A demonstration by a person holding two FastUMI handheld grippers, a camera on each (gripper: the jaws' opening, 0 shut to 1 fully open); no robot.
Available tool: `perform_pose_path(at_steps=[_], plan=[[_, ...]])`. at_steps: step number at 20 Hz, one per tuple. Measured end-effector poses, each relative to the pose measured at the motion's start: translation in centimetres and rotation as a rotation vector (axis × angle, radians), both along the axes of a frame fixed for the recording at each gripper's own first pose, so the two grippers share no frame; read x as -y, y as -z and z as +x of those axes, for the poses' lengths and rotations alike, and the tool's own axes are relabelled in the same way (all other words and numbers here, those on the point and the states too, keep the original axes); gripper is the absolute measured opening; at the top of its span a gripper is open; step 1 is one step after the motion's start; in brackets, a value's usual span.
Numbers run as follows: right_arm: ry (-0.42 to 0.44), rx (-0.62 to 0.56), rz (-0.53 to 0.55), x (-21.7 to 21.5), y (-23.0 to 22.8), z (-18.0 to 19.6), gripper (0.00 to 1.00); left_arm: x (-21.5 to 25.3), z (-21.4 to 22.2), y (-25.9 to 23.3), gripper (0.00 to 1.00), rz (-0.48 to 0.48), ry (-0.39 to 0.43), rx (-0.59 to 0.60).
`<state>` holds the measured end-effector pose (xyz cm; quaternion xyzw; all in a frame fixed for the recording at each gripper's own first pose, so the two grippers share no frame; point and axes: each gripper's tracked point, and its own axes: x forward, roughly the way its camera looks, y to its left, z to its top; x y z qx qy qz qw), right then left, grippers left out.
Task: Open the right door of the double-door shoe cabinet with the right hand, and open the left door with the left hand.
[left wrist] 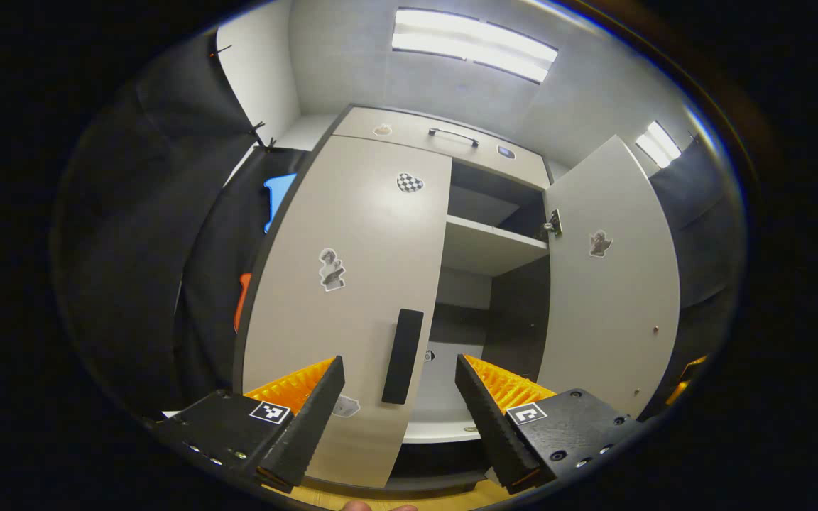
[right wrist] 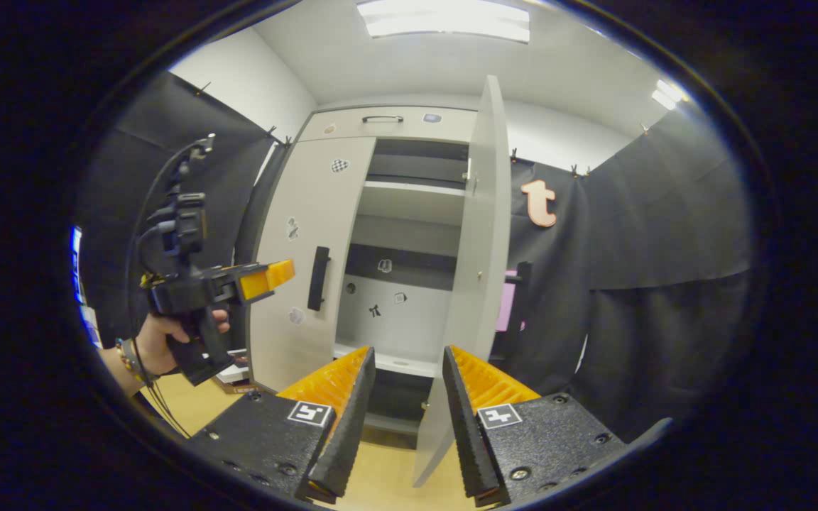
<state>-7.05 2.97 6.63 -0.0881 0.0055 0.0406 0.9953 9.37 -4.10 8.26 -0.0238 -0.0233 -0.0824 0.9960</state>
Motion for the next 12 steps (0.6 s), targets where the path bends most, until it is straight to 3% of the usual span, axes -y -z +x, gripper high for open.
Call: perform_pose_path(at_steps=[4,7,8,9,10,12], plan=[[-0.012,-0.035,0.077,-0.6,1.3,1.9,0.61,2.0,4.9,0.8,0.95,0.072,0.029,-0.077],[0.012,-0.036,0.093,0.6,1.6,2.2,0.61,2.2,7.6,2.6,0.95,0.129,0.003,-0.115],[0.019,-0.035,0.097,1.0,1.5,2.4,0.65,2.3,8.1,3.3,0.95,0.138,0.000,-0.133],[0.029,-0.036,0.100,1.3,1.5,2.4,0.61,2.2,8.7,3.8,0.95,0.139,-0.009,-0.140],[0.035,-0.035,0.105,1.7,1.5,2.6,0.65,2.0,9.1,4.2,0.95,0.147,-0.021,-0.148],[0.045,-0.036,0.115,2.2,1.6,2.9,0.61,1.4,9.9,4.6,0.95,0.162,-0.059,-0.146]])
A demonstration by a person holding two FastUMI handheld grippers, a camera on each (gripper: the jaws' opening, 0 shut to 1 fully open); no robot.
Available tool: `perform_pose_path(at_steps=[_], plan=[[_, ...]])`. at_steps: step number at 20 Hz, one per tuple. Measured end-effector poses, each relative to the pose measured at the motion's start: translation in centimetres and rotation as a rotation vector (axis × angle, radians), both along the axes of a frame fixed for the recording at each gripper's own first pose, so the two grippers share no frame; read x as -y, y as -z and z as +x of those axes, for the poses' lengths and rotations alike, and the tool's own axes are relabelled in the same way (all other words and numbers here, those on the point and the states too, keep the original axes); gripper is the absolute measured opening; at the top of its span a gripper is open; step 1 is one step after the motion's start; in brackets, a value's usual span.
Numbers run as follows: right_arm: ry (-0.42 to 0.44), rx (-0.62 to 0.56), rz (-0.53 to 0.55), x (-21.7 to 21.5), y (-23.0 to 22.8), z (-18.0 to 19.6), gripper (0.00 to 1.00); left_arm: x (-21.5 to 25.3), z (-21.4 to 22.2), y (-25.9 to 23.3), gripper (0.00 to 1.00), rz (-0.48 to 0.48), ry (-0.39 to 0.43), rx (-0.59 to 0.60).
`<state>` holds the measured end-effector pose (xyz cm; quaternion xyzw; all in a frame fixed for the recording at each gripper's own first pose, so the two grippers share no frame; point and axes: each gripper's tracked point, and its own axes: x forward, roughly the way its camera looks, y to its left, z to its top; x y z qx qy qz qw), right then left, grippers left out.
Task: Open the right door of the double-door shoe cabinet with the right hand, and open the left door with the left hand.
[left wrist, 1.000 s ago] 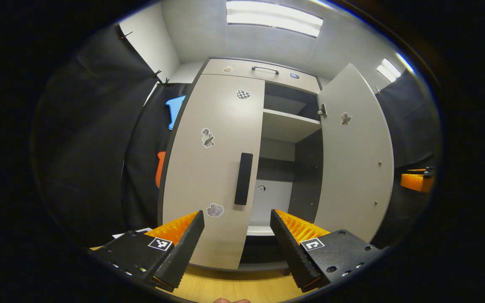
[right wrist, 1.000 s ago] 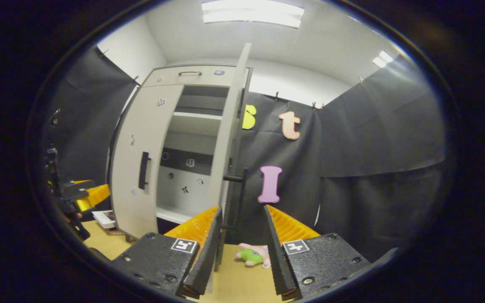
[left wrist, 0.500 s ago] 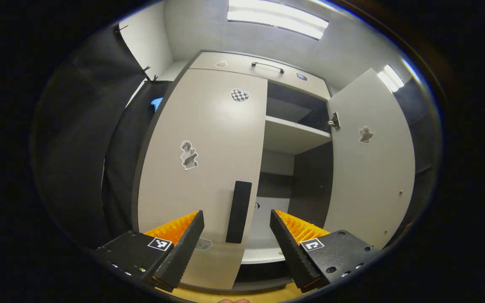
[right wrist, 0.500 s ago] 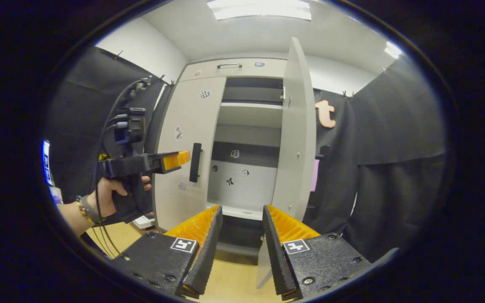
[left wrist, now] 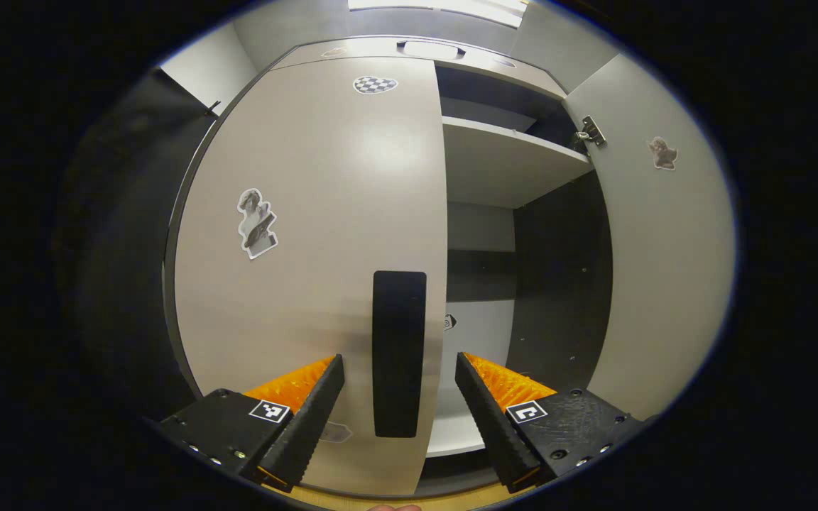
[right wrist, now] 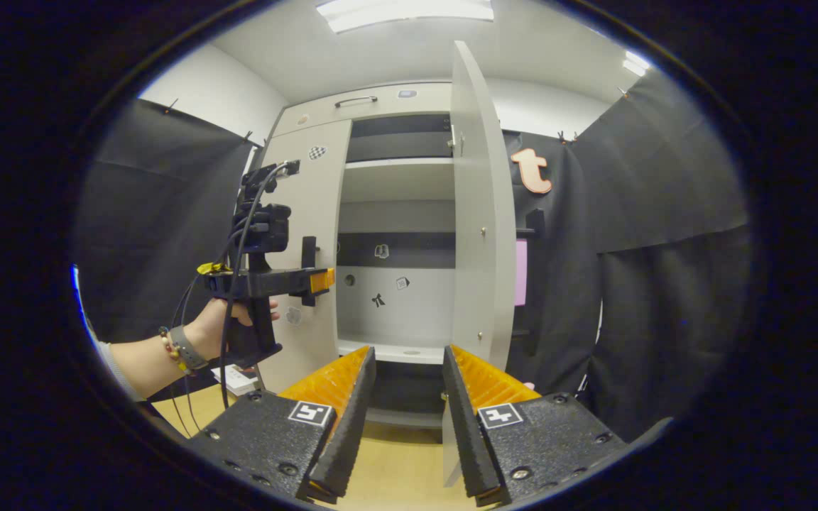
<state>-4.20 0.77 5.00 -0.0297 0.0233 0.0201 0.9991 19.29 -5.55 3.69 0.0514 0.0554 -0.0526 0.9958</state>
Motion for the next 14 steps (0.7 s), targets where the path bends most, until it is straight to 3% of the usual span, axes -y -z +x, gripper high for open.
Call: perform_pose_path(at_steps=[2,5,7,8,10,11,12,14], plan=[[0.008,-0.006,0.003,0.5,0.4,0.2,0.65,-0.5,0.5,0.1,0.95,0.003,-0.029,0.001],[0.013,-0.020,0.007,0.8,0.9,0.9,0.61,-0.5,0.4,0.3,0.93,0.043,-0.050,-0.010],[0.004,-0.027,0.008,0.8,1.0,1.2,0.65,-0.4,0.5,0.4,0.93,0.055,-0.050,-0.011],[0.000,-0.027,0.008,0.7,1.1,1.3,0.61,-0.4,0.5,0.4,0.94,0.062,-0.047,-0.016],[-0.013,-0.033,0.010,0.4,1.5,1.4,0.61,-0.3,0.5,0.6,0.94,0.089,-0.042,-0.023],[-0.020,-0.036,0.010,0.2,1.6,1.5,0.65,-0.4,0.5,0.7,0.94,0.108,-0.040,-0.026],[-0.020,-0.038,0.008,0.2,1.6,1.6,0.61,-0.4,0.5,0.7,0.94,0.118,-0.038,-0.027],[-0.021,-0.038,0.010,0.2,1.8,1.6,0.61,-0.3,0.4,0.8,0.92,0.109,-0.020,-0.033]])
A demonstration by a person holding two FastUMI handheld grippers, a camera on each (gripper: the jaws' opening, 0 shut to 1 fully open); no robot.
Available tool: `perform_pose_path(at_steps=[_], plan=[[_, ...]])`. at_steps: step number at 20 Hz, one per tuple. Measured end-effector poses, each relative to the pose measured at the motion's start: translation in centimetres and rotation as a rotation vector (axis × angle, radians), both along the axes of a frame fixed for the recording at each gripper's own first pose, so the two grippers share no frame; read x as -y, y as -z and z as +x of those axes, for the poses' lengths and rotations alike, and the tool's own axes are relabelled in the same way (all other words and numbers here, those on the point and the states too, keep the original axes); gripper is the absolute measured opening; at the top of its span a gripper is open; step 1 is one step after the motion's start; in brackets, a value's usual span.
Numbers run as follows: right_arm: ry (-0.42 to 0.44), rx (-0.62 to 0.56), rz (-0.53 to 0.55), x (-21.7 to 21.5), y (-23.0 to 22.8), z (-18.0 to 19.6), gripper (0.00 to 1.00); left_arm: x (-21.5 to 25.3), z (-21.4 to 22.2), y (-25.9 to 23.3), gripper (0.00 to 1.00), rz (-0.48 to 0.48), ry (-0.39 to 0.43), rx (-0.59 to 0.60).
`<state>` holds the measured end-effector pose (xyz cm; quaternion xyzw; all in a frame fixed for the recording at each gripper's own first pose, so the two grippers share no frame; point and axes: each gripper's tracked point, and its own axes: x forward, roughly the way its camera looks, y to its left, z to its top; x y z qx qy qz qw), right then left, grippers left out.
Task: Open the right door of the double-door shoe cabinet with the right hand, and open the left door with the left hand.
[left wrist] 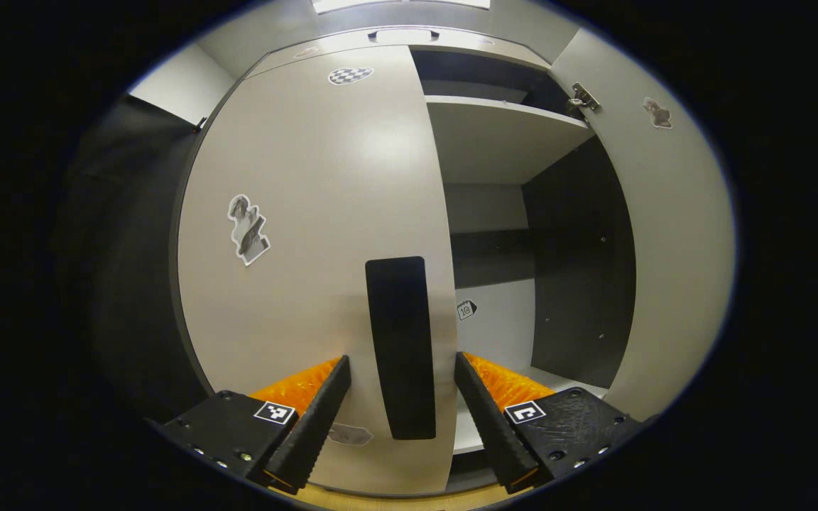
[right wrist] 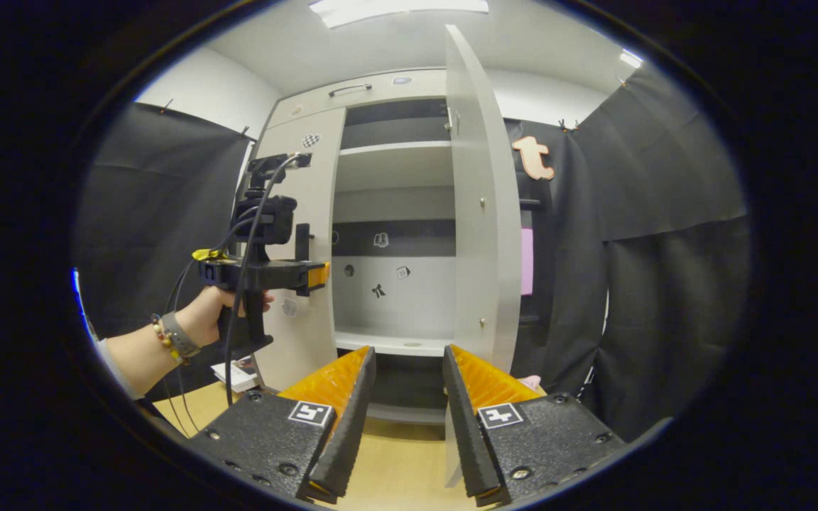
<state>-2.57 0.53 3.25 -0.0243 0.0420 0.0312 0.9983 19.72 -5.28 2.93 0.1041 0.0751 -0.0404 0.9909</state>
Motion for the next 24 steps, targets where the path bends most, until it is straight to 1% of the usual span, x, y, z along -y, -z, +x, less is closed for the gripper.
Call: perform_pose_path(at_steps=[1,2,3,4,5,6,8,9,10,11,12,13,14,15,16,18,22,23,24], plan=[[0.001,0.000,0.002,0.0,0.0,-0.1,0.65,-0.2,0.2,0.0,0.90,-0.009,-0.002,0.000],[0.003,0.000,0.003,0.2,0.0,-0.1,0.65,-0.2,-0.4,-0.1,0.67,-0.043,0.005,0.003],[0.004,0.001,0.005,0.2,0.0,-0.1,0.61,-0.1,-0.2,-0.1,0.45,-0.060,0.013,0.002],[0.005,0.001,0.004,0.3,-0.1,-0.2,0.65,0.2,0.0,0.3,0.45,-0.070,0.020,-0.009],[0.008,0.001,0.003,0.4,-0.1,-0.2,0.65,0.3,-0.7,-0.1,0.38,-0.070,0.019,-0.006],[0.010,0.002,0.002,0.4,0.0,-0.3,0.65,0.3,-0.4,0.0,0.30,-0.067,0.014,-0.008],[0.014,0.003,0.003,0.4,0.0,-0.3,0.65,0.1,-0.2,0.0,0.22,-0.066,0.011,-0.011],[0.015,0.002,0.004,0.4,0.0,-0.3,0.61,0.2,-0.3,0.1,0.20,-0.072,0.012,-0.016],[0.015,0.002,0.006,0.3,0.1,-0.3,0.61,0.2,-0.2,0.3,0.15,-0.067,0.016,-0.035],[0.013,0.000,0.006,0.3,0.2,-0.4,0.61,0.2,-0.2,0.2,0.15,-0.071,0.018,-0.038],[0.012,0.000,0.005,0.2,0.2,-0.4,0.61,0.1,-0.6,0.2,0.09,-0.069,0.021,-0.047],[0.014,0.002,0.005,0.3,0.3,-0.3,0.61,0.2,-0.2,0.3,0.08,-0.066,0.030,-0.037],[0.013,0.002,0.004,0.2,0.2,-0.3,0.65,0.1,-0.8,0.1,0.04,-0.056,0.037,-0.042],[0.013,0.000,0.004,0.3,0.4,-0.2,0.65,0.1,-0.9,0.0,0.04,-0.056,0.048,-0.036],[0.012,-0.001,0.005,0.2,0.4,-0.1,0.61,0.0,-1.2,0.0,0.04,-0.062,0.058,-0.043],[0.007,0.000,0.014,0.1,0.5,-0.2,0.61,0.1,-2.3,-0.4,0.04,-0.081,0.072,-0.042],[0.003,0.010,0.015,-0.8,0.7,-0.9,0.61,-0.3,-4.6,-1.1,0.04,-0.071,0.087,-0.047],[0.002,0.013,0.013,-0.9,0.6,-0.9,0.65,-0.5,-5.2,-1.3,0.04,-0.071,0.089,-0.051],[0.000,0.016,0.015,-1.1,0.6,-0.9,0.61,-0.9,-6.0,-1.5,0.04,-0.072,0.090,-0.045]])
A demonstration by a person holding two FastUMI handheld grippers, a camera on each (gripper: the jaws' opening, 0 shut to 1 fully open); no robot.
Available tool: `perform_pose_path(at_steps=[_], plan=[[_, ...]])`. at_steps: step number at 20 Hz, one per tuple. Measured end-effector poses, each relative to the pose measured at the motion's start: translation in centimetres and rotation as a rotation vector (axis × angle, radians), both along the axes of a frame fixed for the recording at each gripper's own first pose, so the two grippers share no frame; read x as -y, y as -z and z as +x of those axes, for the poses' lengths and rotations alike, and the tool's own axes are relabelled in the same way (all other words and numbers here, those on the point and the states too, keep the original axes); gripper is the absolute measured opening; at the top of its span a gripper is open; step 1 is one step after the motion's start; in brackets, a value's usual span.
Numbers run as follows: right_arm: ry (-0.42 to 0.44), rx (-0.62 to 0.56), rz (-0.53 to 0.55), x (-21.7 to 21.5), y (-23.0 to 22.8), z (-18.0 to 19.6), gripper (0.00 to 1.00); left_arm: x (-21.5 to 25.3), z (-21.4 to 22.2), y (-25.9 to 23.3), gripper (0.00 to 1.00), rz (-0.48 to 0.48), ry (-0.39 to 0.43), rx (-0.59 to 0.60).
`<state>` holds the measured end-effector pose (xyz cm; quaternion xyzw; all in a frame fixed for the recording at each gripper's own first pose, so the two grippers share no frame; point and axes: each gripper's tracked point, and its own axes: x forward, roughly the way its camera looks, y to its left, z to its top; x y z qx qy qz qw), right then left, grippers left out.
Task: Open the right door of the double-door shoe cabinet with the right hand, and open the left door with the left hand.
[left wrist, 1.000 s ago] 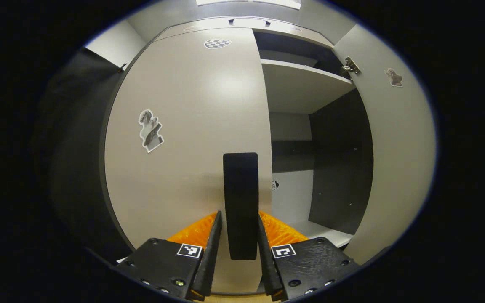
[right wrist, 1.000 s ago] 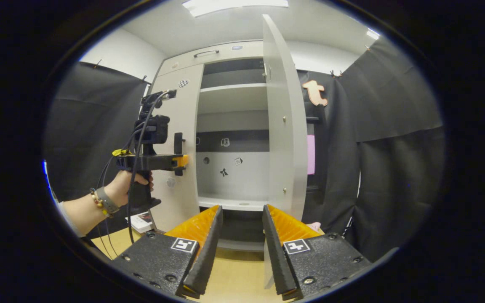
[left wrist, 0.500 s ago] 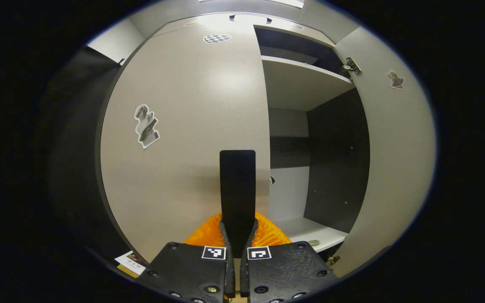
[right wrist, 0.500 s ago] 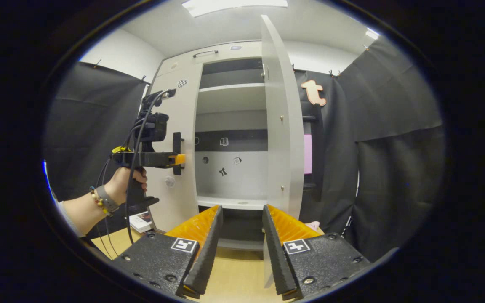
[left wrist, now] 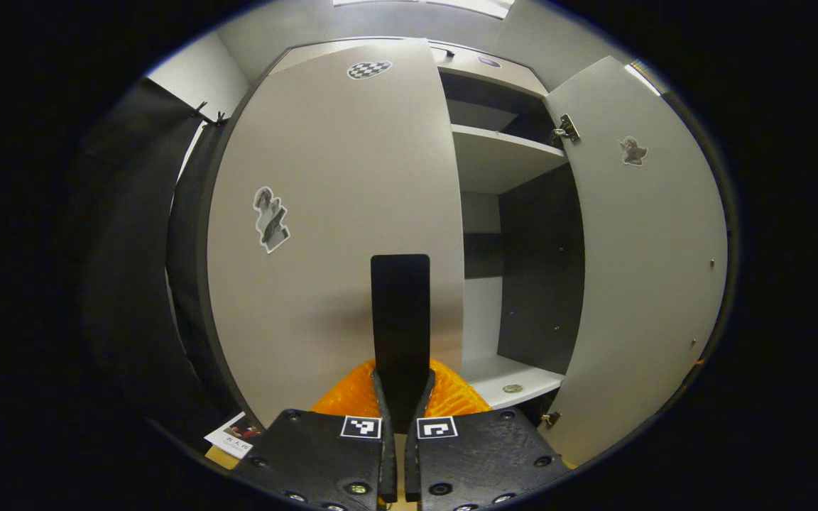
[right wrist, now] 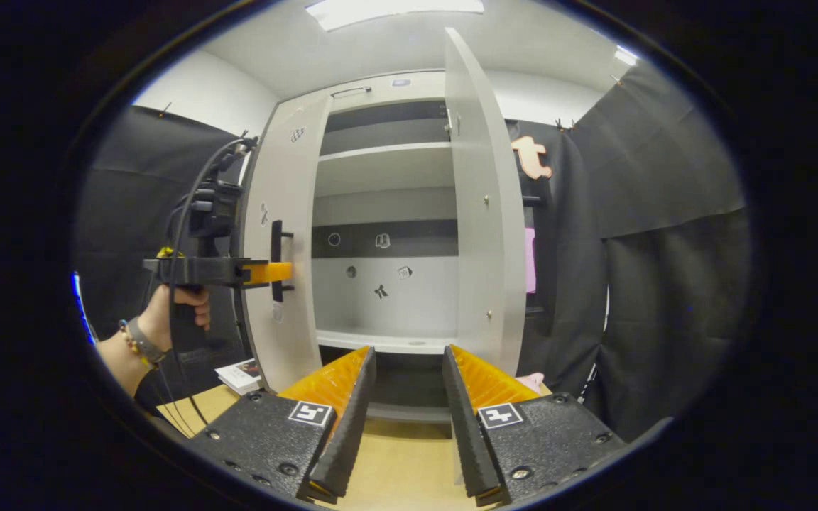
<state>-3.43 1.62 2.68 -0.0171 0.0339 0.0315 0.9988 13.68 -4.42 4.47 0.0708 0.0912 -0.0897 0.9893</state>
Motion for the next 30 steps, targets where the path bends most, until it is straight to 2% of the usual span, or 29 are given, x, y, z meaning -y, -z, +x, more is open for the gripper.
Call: perform_pose_path(at_steps=[1,2,3,4,5,6,7,8,9,10,12,16,17,18,20,22,25,27,28,29,30], plan=[[-0.005,0.002,0.002,-0.2,-0.1,0.0,0.61,-0.4,-0.6,-0.1,0.04,0.002,-0.001,0.000],[-0.008,0.003,0.002,-0.4,-0.1,0.1,0.65,-0.8,-1.3,-0.4,0.04,-0.001,-0.003,0.004],[-0.013,0.005,0.001,-0.7,-0.2,0.1,0.61,-1.2,-2.0,-0.5,0.04,-0.004,-0.006,0.002],[-0.015,0.007,0.000,-1.1,-0.2,0.2,0.65,-1.7,-2.8,-0.7,0.04,-0.008,-0.008,0.002],[-0.019,0.010,0.000,-1.5,-0.3,0.3,0.65,-2.3,-3.6,-0.9,0.04,-0.010,-0.010,0.002],[-0.024,0.010,0.001,-1.9,-0.2,0.3,0.61,-2.8,-4.3,-1.2,0.04,-0.008,-0.011,0.004],[-0.029,0.010,0.001,-2.2,-0.2,0.4,0.61,-3.4,-4.9,-1.4,0.04,-0.005,-0.014,0.004],[-0.032,0.011,0.001,-2.5,-0.1,0.4,0.65,-4.1,-5.5,-1.6,0.04,-0.004,-0.015,0.003],[-0.037,0.012,0.001,-2.9,-0.2,0.5,0.65,-4.7,-6.1,-1.9,0.04,-0.009,-0.018,0.002],[-0.039,0.013,0.002,-3.1,-0.2,0.7,0.61,-5.5,-6.8,-2.0,0.04,-0.016,-0.021,0.002],[-0.045,0.013,0.007,-3.6,-0.1,1.0,0.61,-7.3,-7.9,-2.5,0.04,-0.012,-0.034,0.016],[-0.047,0.011,0.006,-4.8,0.0,1.6,0.61,-11.1,-9.5,-3.3,0.03,0.038,-0.091,0.032],[-0.046,0.010,0.005,-5.0,0.1,1.7,0.61,-11.8,-9.8,-3.3,0.02,0.036,-0.099,0.030],[-0.045,0.007,0.003,-5.0,0.1,1.8,0.65,-12.4,-9.8,-3.5,0.02,0.032,-0.102,0.030],[-0.041,0.008,-0.001,-5.1,0.1,1.9,0.65,-13.6,-10.1,-3.7,0.02,0.031,-0.125,0.034],[-0.039,0.005,-0.004,-5.4,0.1,1.9,0.61,-15.8,-10.3,-4.0,0.02,0.062,-0.170,0.052],[-0.030,0.003,-0.008,-5.4,0.1,1.9,0.65,-20.4,-10.5,-5.1,0.02,0.077,-0.256,0.091],[-0.025,0.008,-0.006,-5.3,0.1,1.8,0.65,-20.8,-10.3,-4.9,0.00,-0.025,-0.224,0.075],[-0.021,0.009,-0.006,-5.3,0.0,1.9,0.65,-20.8,-10.3,-4.8,0.00,-0.022,-0.213,0.067],[-0.017,0.007,-0.005,-5.3,0.0,1.9,0.61,-20.7,-10.3,-5.0,0.00,-0.003,-0.207,0.076],[-0.017,0.008,-0.002,-5.3,0.0,1.9,0.65,-20.8,-10.3,-5.2,0.00,0.016,-0.206,0.075]])
